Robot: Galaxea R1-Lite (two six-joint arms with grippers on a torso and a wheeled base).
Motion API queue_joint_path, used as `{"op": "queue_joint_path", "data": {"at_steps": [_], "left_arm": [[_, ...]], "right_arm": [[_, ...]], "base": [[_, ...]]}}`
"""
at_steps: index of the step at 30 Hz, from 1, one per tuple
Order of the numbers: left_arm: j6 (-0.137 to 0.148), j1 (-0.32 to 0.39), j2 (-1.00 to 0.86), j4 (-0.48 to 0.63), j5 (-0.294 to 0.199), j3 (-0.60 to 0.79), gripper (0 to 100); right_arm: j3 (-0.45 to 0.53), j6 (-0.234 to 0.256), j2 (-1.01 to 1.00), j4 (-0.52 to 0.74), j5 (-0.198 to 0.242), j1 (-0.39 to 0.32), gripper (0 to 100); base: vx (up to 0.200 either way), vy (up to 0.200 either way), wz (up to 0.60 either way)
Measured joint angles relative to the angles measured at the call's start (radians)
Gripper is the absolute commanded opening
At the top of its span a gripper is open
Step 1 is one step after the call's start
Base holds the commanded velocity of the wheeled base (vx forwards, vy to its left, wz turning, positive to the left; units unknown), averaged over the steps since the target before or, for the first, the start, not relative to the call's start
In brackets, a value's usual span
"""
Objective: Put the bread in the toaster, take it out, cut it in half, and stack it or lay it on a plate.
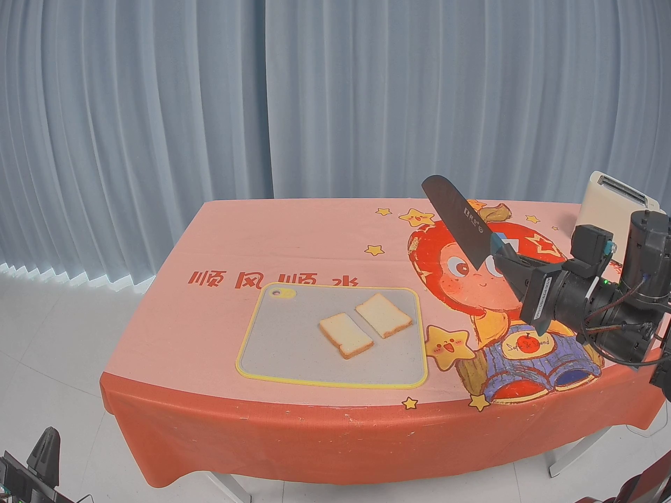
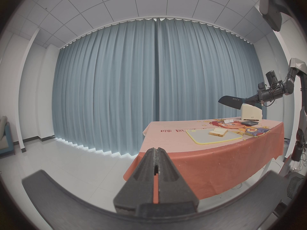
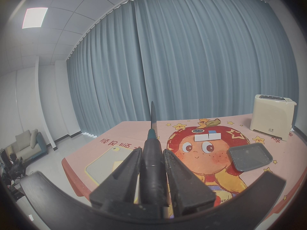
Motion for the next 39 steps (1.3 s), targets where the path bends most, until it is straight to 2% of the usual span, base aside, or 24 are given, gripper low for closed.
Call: {"op": "queue_joint_path", "data": {"at_steps": [14,33,39], "left_arm": [[0.0,0.0,0.0,0.0,0.0,0.0,0],[0.0,0.0,0.0,0.0,0.0,0.0,0],[0.0,0.0,0.0,0.0,0.0,0.0,0]], "right_arm": [[-0.003,0.003,0.002,0.0,0.014,-0.043,0],[-0.003,0.003,0.005,0.0,0.015,-0.053,0],[-0.005,0.003,0.011,-0.001,0.015,-0.081,0]], "base": [[0.0,0.0,0.0],[0.0,0.0,0.0],[0.0,0.0,0.0]]}}
